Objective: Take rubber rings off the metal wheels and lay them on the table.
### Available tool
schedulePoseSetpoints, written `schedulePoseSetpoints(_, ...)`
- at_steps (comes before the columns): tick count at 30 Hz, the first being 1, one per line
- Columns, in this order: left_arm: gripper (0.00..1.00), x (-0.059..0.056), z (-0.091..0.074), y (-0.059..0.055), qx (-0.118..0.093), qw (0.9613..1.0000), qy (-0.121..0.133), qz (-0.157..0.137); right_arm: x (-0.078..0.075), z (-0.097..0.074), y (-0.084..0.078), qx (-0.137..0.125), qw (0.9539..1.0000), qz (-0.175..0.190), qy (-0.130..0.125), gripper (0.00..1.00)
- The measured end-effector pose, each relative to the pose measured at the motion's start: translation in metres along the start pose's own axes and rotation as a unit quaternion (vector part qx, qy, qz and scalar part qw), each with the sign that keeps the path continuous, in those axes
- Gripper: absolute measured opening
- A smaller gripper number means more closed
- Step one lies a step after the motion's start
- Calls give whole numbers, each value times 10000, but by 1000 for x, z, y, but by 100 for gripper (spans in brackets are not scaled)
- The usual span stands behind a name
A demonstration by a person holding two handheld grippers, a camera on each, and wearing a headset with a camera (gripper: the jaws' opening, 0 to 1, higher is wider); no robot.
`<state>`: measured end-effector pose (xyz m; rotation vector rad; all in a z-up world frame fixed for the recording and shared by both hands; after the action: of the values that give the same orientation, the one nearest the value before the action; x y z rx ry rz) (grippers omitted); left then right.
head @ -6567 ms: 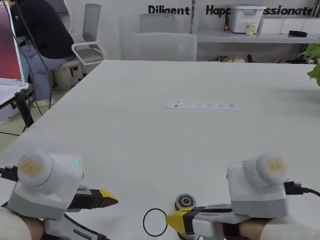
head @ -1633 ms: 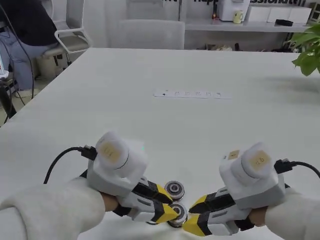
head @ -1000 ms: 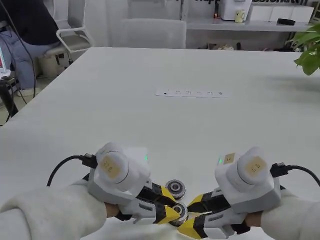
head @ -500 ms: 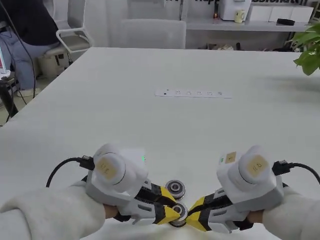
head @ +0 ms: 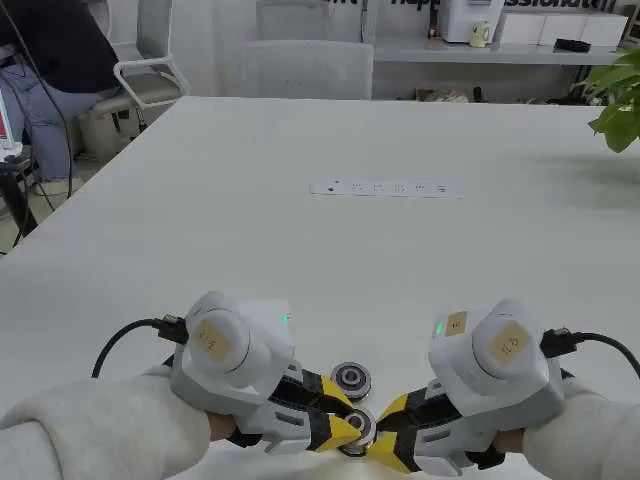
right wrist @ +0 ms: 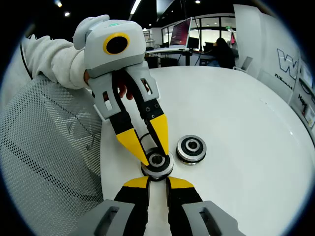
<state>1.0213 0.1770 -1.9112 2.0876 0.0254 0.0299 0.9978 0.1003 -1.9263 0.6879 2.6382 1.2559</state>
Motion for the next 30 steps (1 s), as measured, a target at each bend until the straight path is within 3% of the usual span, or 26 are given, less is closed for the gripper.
schedulePoseSetpoints(2, 7, 0, 0, 0, -6, 10000, -1, -8, -1, -1, 0, -17, 10000, -58, -32, 3)
schedulePoseSetpoints(9, 7, 0, 0, 0, -19, 10000, -2, -27, -3, -1, 1, 47, 9999, -85, -97, 0)
schedulePoseSetpoints(11, 7, 0, 0, 0, -18, 10000, -3, -26, -4, 0, 1, 100, 9996, 233, -157, 0)
schedulePoseSetpoints(14, 7, 0, 0, 0, -16, 10000, -3, -24, -5, -1, 1, 98, 9990, 401, -161, 0)
schedulePoseSetpoints(15, 7, -1, 0, 0, -15, 10000, -2, -23, -5, -1, 0, 85, 9977, 654, -169, 0)
schedulePoseSetpoints(23, 7, -1, 0, 0, -19, 10000, 1, -25, -8, -6, 0, 15, 9931, 1166, -150, 0)
schedulePoseSetpoints(30, 7, -1, 0, 0, -27, 10000, 3, -34, -12, -12, 3, -203, 9810, 1925, -94, 0)
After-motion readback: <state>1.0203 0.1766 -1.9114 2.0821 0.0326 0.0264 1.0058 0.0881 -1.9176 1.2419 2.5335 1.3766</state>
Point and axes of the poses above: the centre of the closed fingertips' face, and the gripper's own axes: z roughly forward along the fingers, x roughly to its left, y roughly out of its top, the point moved 5 cm from there along -z, roughly backward along the fingers, and after that the axes turned 6 degrees about -x, right-handed, at the moved point
